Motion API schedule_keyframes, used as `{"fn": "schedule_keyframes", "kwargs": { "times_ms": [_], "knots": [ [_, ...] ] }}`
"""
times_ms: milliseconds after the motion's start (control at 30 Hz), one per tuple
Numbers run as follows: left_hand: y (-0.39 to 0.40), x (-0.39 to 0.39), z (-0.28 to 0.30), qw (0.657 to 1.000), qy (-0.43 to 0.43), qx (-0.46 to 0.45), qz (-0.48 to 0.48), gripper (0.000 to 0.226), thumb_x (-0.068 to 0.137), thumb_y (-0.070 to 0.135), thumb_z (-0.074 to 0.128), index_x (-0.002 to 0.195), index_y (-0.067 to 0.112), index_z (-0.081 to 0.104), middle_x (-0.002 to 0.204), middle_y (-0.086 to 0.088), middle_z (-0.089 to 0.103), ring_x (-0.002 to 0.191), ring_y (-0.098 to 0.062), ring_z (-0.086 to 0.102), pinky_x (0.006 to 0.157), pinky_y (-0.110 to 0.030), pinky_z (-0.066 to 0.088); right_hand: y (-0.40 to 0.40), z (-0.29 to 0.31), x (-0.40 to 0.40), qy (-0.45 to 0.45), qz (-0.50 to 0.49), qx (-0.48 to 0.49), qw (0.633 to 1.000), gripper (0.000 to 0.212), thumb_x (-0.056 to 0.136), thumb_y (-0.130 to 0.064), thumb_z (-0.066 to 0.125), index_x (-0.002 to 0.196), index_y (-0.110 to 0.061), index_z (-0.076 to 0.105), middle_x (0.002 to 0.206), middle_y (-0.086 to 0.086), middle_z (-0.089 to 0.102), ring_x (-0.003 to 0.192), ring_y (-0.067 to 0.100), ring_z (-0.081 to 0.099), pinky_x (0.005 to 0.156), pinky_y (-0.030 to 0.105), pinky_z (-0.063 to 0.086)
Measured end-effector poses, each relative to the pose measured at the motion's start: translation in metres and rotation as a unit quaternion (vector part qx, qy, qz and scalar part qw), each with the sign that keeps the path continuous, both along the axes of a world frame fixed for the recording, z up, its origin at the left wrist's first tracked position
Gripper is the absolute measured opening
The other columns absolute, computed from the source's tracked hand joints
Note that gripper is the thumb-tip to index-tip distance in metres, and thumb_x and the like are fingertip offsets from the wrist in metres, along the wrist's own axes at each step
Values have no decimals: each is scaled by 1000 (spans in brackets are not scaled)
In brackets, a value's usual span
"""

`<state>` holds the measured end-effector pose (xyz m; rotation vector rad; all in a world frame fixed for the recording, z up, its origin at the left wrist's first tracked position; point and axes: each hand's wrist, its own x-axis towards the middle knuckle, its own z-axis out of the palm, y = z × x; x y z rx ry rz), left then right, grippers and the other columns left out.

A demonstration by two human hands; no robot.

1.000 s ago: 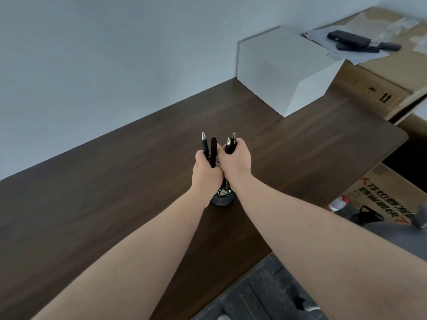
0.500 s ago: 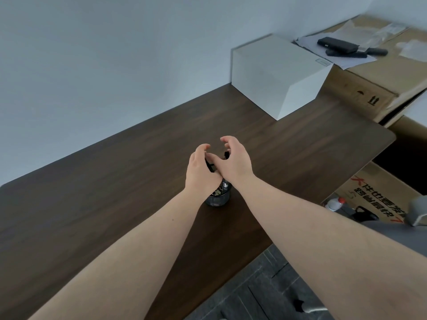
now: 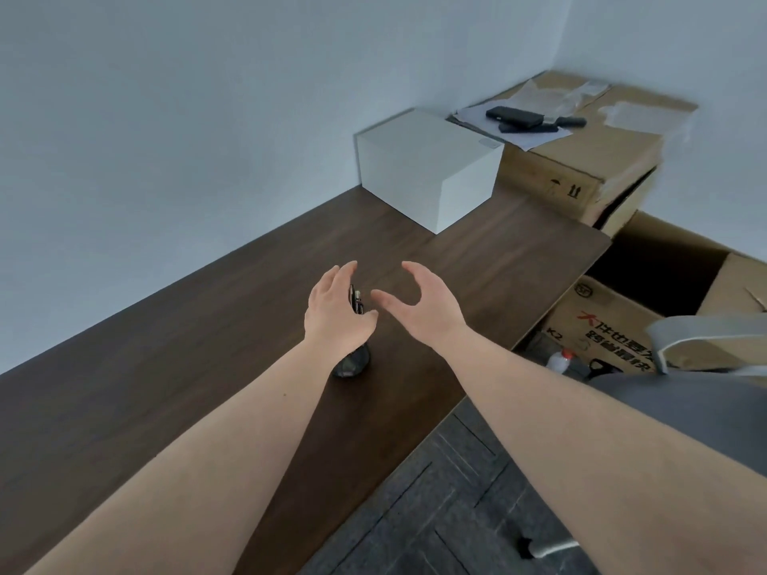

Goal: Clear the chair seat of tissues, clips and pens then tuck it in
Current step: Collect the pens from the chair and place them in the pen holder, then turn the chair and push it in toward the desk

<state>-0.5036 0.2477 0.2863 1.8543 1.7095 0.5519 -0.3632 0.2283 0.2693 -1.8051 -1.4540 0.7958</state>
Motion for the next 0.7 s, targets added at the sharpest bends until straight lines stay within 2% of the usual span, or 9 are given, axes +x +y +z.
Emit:
{"fn": "schedule_keyframes", "kwargs": {
  "times_ms": [200, 367, 567, 700],
  "knots": [
    [-55, 51, 16, 999, 22, 12, -22, 74, 82, 24, 66, 144, 31, 28, 155, 4, 26, 144, -22, 21, 117, -47, 24, -64, 9, 64, 0, -18, 8, 1000, 78, 80, -64, 59, 145, -31, 32, 152, -8, 36, 139, 16, 35, 110, 40, 34],
    [-127, 129, 11, 999, 36, 4, -39, 70, 83, 24, 64, 144, 30, 29, 154, 4, 27, 143, -21, 22, 117, -46, 25, -156, 2, 149, 16, -49, 0, 999, 74, 84, -63, 55, 145, -28, 33, 152, -7, 36, 139, 16, 34, 111, 39, 32],
    [-219, 263, -10, 988, 50, -37, -145, 66, 87, 27, 61, 145, 28, 28, 155, 1, 26, 142, -23, 25, 115, -45, 29, -309, -23, 303, -9, -151, -65, 986, 69, 90, -57, 52, 147, -23, 32, 152, -3, 36, 138, 20, 36, 109, 38, 34],
    [-278, 351, -27, 972, 57, -62, -221, 68, 89, 34, 59, 146, 37, 22, 158, 4, 17, 145, -23, 17, 116, -48, 26, -409, -38, 398, -36, -266, -118, 956, 71, 88, -58, 52, 148, -26, 29, 153, -4, 34, 139, 20, 36, 109, 40, 35]
  ]
}}
